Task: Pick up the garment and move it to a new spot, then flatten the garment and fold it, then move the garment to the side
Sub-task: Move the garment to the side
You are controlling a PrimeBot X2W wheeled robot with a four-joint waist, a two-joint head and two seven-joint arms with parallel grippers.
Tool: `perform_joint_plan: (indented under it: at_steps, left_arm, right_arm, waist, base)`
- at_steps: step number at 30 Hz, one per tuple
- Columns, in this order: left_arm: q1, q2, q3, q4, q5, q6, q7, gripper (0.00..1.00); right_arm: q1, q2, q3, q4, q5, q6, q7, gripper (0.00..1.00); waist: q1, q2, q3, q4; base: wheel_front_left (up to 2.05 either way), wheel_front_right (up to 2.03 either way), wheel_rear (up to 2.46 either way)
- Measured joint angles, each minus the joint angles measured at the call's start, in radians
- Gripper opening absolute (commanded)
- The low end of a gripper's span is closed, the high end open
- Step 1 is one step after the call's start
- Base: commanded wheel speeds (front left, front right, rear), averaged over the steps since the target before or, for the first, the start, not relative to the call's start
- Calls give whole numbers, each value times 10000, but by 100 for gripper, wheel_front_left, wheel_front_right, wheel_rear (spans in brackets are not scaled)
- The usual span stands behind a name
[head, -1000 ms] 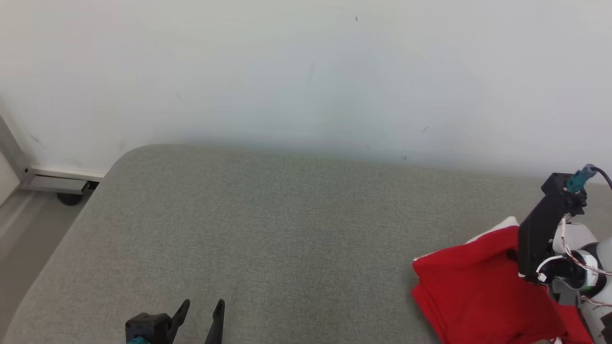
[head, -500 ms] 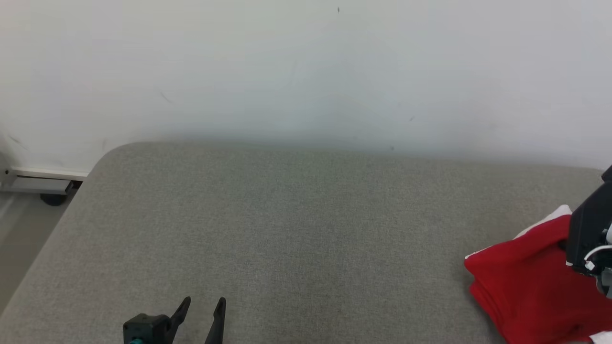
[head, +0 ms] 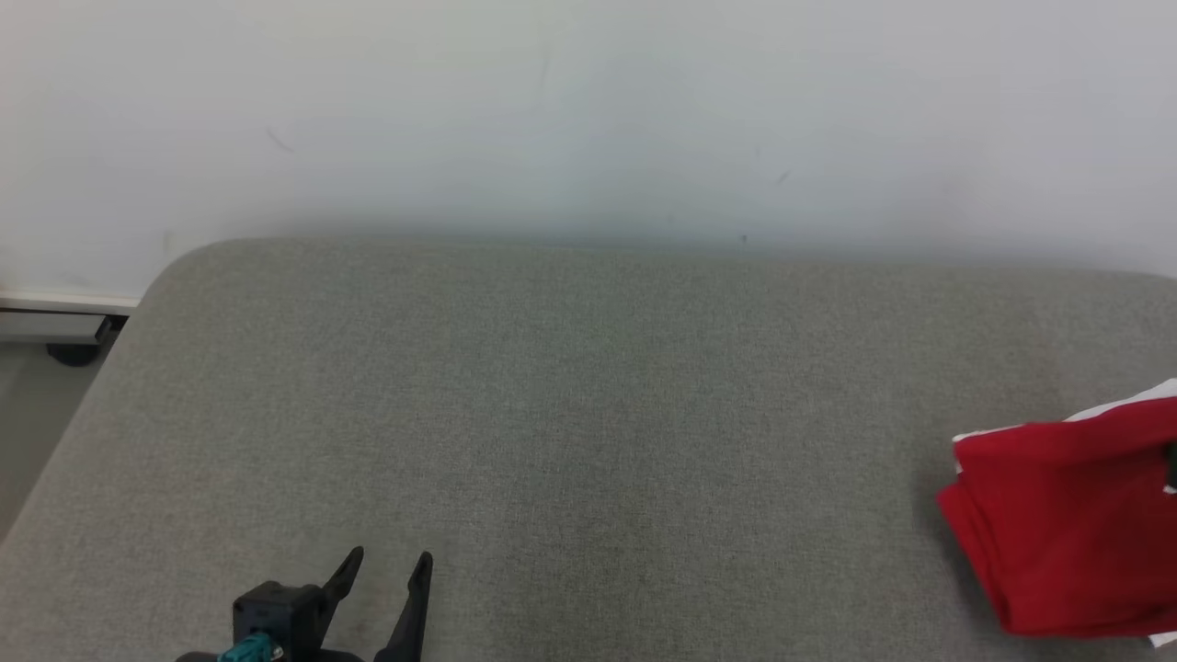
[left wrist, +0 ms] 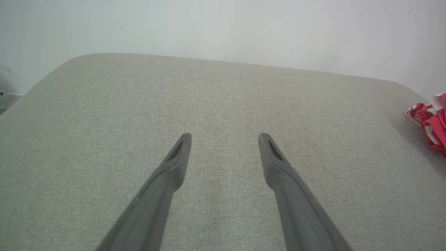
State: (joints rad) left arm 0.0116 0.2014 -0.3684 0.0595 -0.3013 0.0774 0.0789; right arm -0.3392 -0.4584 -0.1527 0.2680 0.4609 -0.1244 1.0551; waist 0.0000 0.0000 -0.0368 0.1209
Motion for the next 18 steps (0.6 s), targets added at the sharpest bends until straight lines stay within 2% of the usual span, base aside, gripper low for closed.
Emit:
perform_joint_plan:
  at_steps: [8, 11, 18]
  left_arm:
    - [-98, 157, -125, -368, 215, -90, 190, 100]
    - [-389, 192, -134, -470, 278, -163, 274, 100]
    - [-949, 176, -255, -550, 343, -259, 370, 100]
  right_arm:
    - [-473, 230, -1350, 121, -1151, -2, -481, 0]
    - [-617, 318, -1340, 107, -1467, 0, -533, 0]
    - [-720, 42, -1267, 314, -2631, 0, -882, 0]
  waist:
    - [0, 0, 695, -66]
    - [1, 0, 1038, -68]
    - [2, 1, 1866, -31]
  base:
    - [0, 0, 0]
    - [0, 0, 0]
    - [0, 0, 0]
